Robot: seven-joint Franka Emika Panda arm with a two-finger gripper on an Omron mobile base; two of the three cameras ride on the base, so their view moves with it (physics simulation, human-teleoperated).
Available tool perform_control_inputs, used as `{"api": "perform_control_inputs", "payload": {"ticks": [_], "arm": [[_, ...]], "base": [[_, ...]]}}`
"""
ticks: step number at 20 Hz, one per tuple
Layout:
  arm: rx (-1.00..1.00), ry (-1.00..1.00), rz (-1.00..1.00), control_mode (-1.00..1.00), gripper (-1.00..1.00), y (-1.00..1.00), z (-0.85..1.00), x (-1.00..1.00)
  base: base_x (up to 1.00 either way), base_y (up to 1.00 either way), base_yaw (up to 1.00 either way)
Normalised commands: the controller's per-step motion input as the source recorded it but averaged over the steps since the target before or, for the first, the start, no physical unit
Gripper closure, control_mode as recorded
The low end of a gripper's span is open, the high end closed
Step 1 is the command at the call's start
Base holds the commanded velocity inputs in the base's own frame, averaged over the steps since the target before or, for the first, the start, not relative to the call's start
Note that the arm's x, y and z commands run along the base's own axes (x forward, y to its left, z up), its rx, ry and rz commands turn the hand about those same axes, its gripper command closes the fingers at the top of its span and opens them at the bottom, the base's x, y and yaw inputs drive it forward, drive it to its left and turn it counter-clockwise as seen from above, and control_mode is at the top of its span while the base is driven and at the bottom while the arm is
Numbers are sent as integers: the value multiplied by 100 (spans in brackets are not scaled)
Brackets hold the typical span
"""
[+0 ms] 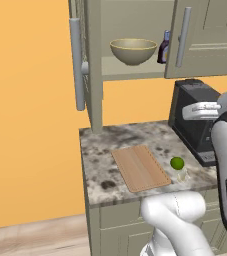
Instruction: Open the cabinet. Place the bowl and condiment on the counter. Then place the lime and garlic on the cutting board.
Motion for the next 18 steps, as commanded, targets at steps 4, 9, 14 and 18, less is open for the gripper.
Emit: {"api": "perform_control_inputs", "payload": {"ticks": [4, 9, 14, 18], "arm": [[-9, -1, 0, -100, -100, -25, 14, 30], [-1, 0, 0, -100, -100, -36, 29, 27], [0, 0, 0, -100, -100, -26, 27, 31], [0, 0, 0, -100, -100, -14, 29, 40]], "base": [[0, 0, 0], [0, 0, 0], [0, 0, 0], [0, 0, 0]]}}
